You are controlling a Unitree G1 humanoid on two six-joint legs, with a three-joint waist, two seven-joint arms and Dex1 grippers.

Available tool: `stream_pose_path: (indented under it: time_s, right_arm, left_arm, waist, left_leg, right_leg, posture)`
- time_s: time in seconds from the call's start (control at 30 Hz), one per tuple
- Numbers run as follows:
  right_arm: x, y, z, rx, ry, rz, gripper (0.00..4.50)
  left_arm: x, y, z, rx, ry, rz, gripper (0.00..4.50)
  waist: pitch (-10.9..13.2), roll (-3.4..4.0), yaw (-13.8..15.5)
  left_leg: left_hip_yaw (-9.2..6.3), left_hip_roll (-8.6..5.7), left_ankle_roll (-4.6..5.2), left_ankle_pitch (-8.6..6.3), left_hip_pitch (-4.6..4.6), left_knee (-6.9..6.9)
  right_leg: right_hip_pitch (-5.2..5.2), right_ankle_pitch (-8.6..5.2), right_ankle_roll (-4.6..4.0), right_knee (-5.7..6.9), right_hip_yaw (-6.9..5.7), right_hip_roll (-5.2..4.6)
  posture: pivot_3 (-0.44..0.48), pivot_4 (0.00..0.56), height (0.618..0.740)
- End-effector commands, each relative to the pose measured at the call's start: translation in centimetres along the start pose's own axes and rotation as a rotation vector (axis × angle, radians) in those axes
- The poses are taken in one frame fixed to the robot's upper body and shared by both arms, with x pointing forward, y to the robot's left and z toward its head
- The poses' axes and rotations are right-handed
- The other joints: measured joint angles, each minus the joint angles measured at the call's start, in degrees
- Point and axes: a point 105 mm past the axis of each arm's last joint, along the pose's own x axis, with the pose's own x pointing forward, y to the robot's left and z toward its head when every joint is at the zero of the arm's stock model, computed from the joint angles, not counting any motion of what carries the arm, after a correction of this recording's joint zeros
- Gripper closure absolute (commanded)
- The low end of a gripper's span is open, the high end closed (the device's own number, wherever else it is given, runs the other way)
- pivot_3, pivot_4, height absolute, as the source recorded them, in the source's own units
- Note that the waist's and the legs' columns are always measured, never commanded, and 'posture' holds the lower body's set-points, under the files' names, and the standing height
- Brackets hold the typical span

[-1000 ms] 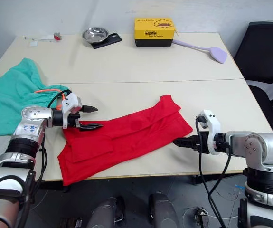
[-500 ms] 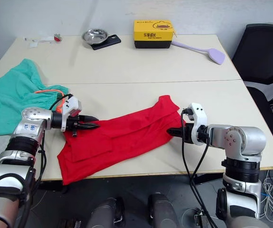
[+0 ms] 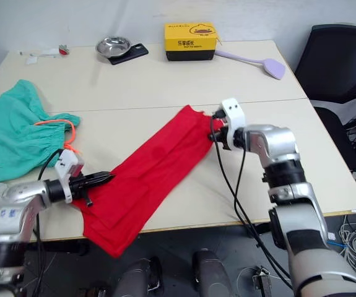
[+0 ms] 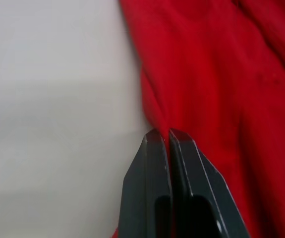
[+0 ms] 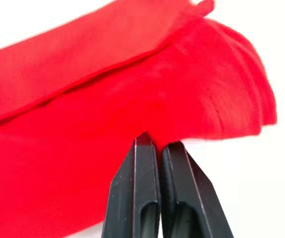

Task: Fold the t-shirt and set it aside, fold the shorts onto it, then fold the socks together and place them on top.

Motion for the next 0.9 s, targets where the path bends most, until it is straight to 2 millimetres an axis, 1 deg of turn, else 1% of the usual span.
stream_pose_path:
  time_s: [0.03,0.13,0.23,0.3,0.37,0.4,0.47,0.5,0.53,0.57,0.6,0.63,0.73,0.77,0.83,0.87,0.9]
  right_arm:
    - [1.9,1.1,2.1,-0.086,-0.065,0.020,4.47]
    - [3.3,2.2,2.4,-0.132,-0.073,0.047,4.47]
    - [3.7,2.3,2.3,-0.151,-0.075,0.053,4.47]
    - [3.6,1.9,2.2,-0.171,-0.069,0.039,4.47]
    - [3.2,1.6,2.4,-0.198,-0.074,0.050,4.47]
    - [2.9,1.6,2.4,-0.211,-0.063,0.068,4.27]
    - [2.1,1.0,2.3,-0.229,-0.049,0.078,3.85]
    - [1.6,0.7,2.2,-0.230,-0.038,0.087,3.50]
    - [1.1,0.5,2.1,-0.228,-0.031,0.093,3.14]
    - [0.5,0.4,1.9,-0.216,-0.019,0.109,2.85]
    - [-0.2,0.4,1.6,-0.199,-0.001,0.132,2.41]
    - [-0.9,0.5,1.2,-0.176,0.017,0.157,2.12]
    - [-2.9,1.5,-0.3,-0.083,0.060,0.223,1.00]
    - [-3.5,1.9,-1.1,-0.069,0.073,0.232,0.63]
    - [-4.7,2.7,-2.6,-0.056,0.099,0.242,0.00]
    - [-5.5,3.6,-3.4,-0.034,0.118,0.278,0.00]
    - [-6.4,4.8,-4.1,-0.022,0.134,0.335,0.00]
  left_arm:
    - [-1.3,-1.5,2.2,-0.032,-0.128,0.139,4.50]
    - [-1.3,-3.8,2.0,-0.084,-0.171,0.194,4.50]
    - [-1.1,-5.1,1.6,-0.115,-0.180,0.221,4.50]
    - [-1.0,-5.5,1.4,-0.129,-0.180,0.228,4.50]
    - [-1.3,-5.1,1.5,-0.143,-0.190,0.240,4.50]
    - [-1.5,-5.0,1.6,-0.149,-0.195,0.228,4.50]
    - [-2.0,-4.4,1.6,-0.121,-0.167,0.202,4.00]
    - [-2.3,-3.8,1.5,-0.105,-0.142,0.191,3.76]
    - [-2.6,-3.0,1.3,-0.102,-0.110,0.214,3.46]
    - [-3.1,-1.6,0.1,-0.091,0.015,0.276,3.18]
    - [-3.4,-0.7,-0.4,-0.071,0.085,0.288,2.80]
    - [-3.4,-0.3,-0.1,-0.060,0.090,0.255,2.53]
    - [-3.1,0.6,1.3,-0.035,0.073,0.158,1.49]
    - [-2.8,1.3,1.6,-0.033,0.081,0.138,1.16]
    - [-2.2,1.6,2.5,-0.024,0.072,0.064,0.49]
    - [-1.5,1.4,3.4,-0.040,0.052,0.005,0.16]
    - [-0.7,1.2,4.3,-0.048,0.030,-0.048,0.01]
  waist:
    - [0.00,0.00,0.38]
    - [0.00,-0.01,0.88]
    - [0.00,-0.01,1.73]
    - [0.00,-0.01,1.93]
    - [0.00,-0.01,1.98]
    - [0.00,-0.01,1.97]
    - [0.00,-0.01,1.98]
    - [0.00,-0.01,1.97]
    - [0.00,-0.01,1.98]
    - [0.00,0.00,1.99]
    - [0.00,0.00,1.99]
    - [0.00,0.00,1.99]
    - [0.00,0.00,2.09]
    - [0.00,0.00,2.17]
    - [0.00,0.01,2.20]
    - [0.00,0.02,2.21]
    - [0.02,0.05,2.27]
  left_leg:
    - [0.00,0.00,0.00,0.00,-0.02,0.01]
    - [-0.01,-0.05,0.05,-0.03,-0.03,0.07]
    - [-0.05,-0.10,0.12,-0.06,-0.04,0.12]
    - [-0.06,-0.13,0.13,-0.07,-0.03,0.13]
    - [-0.06,-0.13,0.14,-0.08,-0.03,0.13]
    - [-0.06,-0.12,0.14,-0.08,-0.04,0.12]
    - [-0.07,-0.11,0.14,-0.08,-0.03,0.09]
    - [-0.08,-0.10,0.13,-0.07,-0.04,0.08]
    - [-0.09,-0.10,0.12,-0.07,-0.04,0.07]
    - [-0.11,-0.10,0.12,-0.07,-0.04,0.06]
    - [-0.11,-0.10,0.11,-0.06,-0.01,0.04]
    - [-0.16,-0.10,0.12,-0.07,-0.02,0.03]
    - [-0.18,-0.10,0.12,-0.08,-0.03,-0.03]
    - [-0.18,-0.11,0.13,-0.09,-0.04,-0.06]
    - [-0.19,-0.10,0.11,-0.10,-0.06,-0.11]
    - [-0.20,-0.11,0.10,-0.09,-0.06,-0.14]
    - [-0.19,-0.11,0.10,-0.09,-0.07,-0.18]
  right_leg:
    - [0.01,0.00,0.00,-0.01,0.00,0.00]
    - [0.08,0.01,0.01,-0.05,0.00,-0.07]
    - [0.15,0.03,0.04,-0.12,-0.02,-0.11]
    - [0.16,0.04,0.05,-0.12,-0.02,-0.13]
    - [0.17,0.04,0.05,-0.12,-0.02,-0.13]
    - [0.15,0.04,0.05,-0.12,-0.02,-0.12]
    - [0.15,0.04,0.05,-0.13,-0.04,-0.11]
    - [0.14,0.03,0.04,-0.13,-0.06,-0.10]
    - [0.13,0.02,0.02,-0.13,-0.06,-0.10]
    - [0.12,0.02,0.01,-0.13,-0.08,-0.10]
    - [0.13,0.01,0.00,-0.12,-0.08,-0.10]
    - [0.14,0.01,-0.01,-0.14,-0.10,-0.11]
    - [0.15,0.00,-0.01,-0.21,-0.14,-0.14]
    - [0.15,0.01,-0.01,-0.25,-0.15,-0.17]
    - [0.15,0.01,-0.02,-0.33,-0.19,-0.18]
    - [0.13,0.01,-0.02,-0.33,-0.20,-0.18]
    - [0.13,0.01,-0.02,-0.34,-0.20,-0.18]
  posture:
    - [0.000,0.150,0.740]
    - [0.000,0.150,0.740]
    - [0.000,0.150,0.740]
    - [0.000,0.150,0.740]
    - [0.000,0.150,0.740]
    - [0.000,0.150,0.740]
    - [0.000,0.150,0.740]
    - [0.000,0.150,0.740]
    - [0.000,0.150,0.740]
    - [0.000,0.150,0.740]
    - [0.000,0.150,0.740]
    - [0.000,0.150,0.740]
    - [0.000,0.150,0.740]
    - [0.000,0.150,0.740]
    - [0.000,0.150,0.740]
    - [0.000,0.150,0.740]
    - [0.000,0.150,0.740]
